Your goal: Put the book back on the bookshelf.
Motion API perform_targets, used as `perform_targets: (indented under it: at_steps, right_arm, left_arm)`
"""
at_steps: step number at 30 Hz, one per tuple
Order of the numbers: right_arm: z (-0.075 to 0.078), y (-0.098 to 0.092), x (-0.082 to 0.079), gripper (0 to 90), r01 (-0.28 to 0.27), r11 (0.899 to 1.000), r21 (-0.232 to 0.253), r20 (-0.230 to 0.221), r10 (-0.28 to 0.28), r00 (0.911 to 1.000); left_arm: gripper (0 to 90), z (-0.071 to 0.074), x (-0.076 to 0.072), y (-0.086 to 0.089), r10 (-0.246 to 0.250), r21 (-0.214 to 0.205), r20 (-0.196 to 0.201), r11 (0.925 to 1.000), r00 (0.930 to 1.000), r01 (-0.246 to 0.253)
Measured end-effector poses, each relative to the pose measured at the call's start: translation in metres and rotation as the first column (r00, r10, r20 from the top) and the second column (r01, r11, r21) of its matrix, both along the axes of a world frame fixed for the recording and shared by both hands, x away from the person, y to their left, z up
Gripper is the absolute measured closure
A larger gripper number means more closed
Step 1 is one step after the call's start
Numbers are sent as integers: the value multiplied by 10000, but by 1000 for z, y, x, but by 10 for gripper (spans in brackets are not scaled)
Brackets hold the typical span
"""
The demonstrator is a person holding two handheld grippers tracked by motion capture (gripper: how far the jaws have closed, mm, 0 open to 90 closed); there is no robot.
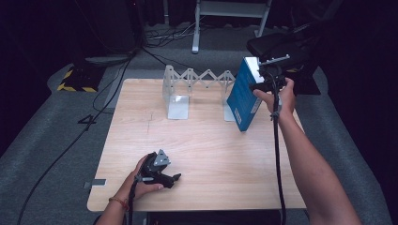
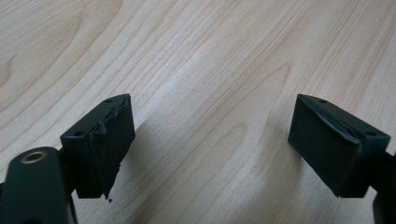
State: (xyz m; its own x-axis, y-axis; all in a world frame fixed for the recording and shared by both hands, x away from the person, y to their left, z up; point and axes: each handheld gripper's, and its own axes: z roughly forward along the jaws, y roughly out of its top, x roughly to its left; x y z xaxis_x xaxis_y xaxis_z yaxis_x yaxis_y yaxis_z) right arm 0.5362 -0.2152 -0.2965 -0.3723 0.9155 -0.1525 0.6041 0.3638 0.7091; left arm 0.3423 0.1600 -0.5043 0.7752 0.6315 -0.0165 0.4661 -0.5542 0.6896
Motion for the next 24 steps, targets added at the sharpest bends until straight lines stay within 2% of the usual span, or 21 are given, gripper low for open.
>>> perform_targets:
  at_steps: [4,10,13,16,24]
  right_arm:
    - [2,-1,-6,366,-149,9999,-79,85,150,9999]
    - [4,-2,-17,347,-748,9969,-245,184,753,9970]
    - [5,-5,-22,344,-896,9959,-153,259,900,9956]
    - [6,-7,-26,337,-1249,9922,-47,192,1250,9920]
    - [3,-9,-39,316,-1934,9803,-411,468,1952,9796]
  left_arm:
    - [148,0,0,0,7,6,1,10000,10000,-7]
    - [148,0,0,0,4,5,1,10000,10000,-4]
    - [148,0,0,0,4,6,-1,10000,10000,-4]
    - [148,0,0,0,8,3,0,10000,10000,-8]
    - [148,0,0,0,0,-3,-4,10000,10000,0]
